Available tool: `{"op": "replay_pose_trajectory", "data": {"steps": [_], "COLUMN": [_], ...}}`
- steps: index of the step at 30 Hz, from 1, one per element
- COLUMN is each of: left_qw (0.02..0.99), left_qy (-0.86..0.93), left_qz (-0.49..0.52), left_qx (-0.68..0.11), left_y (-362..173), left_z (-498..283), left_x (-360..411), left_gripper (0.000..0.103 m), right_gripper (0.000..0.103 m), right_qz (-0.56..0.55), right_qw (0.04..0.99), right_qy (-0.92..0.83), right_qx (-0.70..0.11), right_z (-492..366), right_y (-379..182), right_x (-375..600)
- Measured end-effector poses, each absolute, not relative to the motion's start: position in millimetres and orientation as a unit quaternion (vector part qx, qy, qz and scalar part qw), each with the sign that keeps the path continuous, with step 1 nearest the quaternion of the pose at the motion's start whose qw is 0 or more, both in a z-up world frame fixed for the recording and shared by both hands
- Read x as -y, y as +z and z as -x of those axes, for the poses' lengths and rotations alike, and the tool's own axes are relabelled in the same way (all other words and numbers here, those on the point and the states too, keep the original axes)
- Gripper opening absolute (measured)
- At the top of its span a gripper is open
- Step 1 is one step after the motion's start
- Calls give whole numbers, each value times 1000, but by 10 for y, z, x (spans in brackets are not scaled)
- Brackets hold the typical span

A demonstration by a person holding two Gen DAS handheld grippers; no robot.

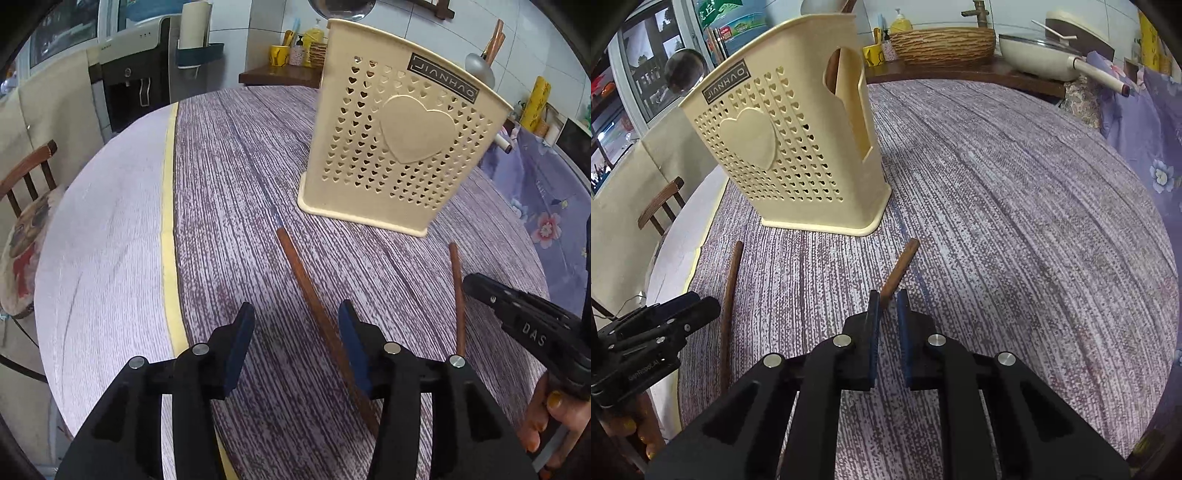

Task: Organize utensils
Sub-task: 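Close each tool on one brown wooden chopstick on the table, then lift both chopsticks upright and lower them into the cream holder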

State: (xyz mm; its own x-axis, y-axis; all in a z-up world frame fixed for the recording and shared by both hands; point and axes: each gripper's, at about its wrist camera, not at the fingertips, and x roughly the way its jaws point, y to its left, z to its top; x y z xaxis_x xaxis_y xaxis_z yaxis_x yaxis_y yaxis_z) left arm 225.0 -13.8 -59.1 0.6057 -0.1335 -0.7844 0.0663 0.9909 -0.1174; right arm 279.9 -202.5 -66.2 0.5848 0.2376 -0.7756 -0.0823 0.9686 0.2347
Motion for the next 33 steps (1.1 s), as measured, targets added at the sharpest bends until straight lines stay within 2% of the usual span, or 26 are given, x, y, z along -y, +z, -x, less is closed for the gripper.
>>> {"op": "replay_pose_trajectory", "data": {"steps": [4, 6, 7, 10, 14, 17, 24, 33], "left_qw": [896, 897, 898, 899, 899, 899, 896, 893], "left_qy": [-38, -29, -22, -11, -4, -4, -25, -41], "left_qz": [21, 13, 8, -3, -19, -24, -1, 3], "left_qx": [-442, -441, -440, -437, -437, -437, -444, -447], "left_y": [-634, -668, -677, -682, -684, -681, -677, -699], "left_z": [-2405, -2450, -2480, -2532, -2600, -2673, -2715, -2625], "left_x": [212, 223, 223, 230, 247, 258, 220, 238], "left_gripper": [48, 48, 48, 40, 23, 13, 8, 8], "right_gripper": [14, 25, 25, 25, 24, 15, 11, 10], "right_qz": [-89, -93, -86, -70, -47, -48, -113, -108], "right_qw": [884, 883, 885, 890, 896, 896, 885, 878], "right_qy": [78, 73, 69, 56, 45, 38, 70, 99], "right_qx": [-452, -454, -453, -446, -440, -439, -446, -457], "right_z": [-2856, -2882, -2892, -2922, -2986, -3044, -3053, -3042], "right_y": [-687, -687, -676, -662, -650, -652, -678, -644], "right_x": [1972, 1947, 1918, 1861, 1787, 1759, 1920, 1885]}}
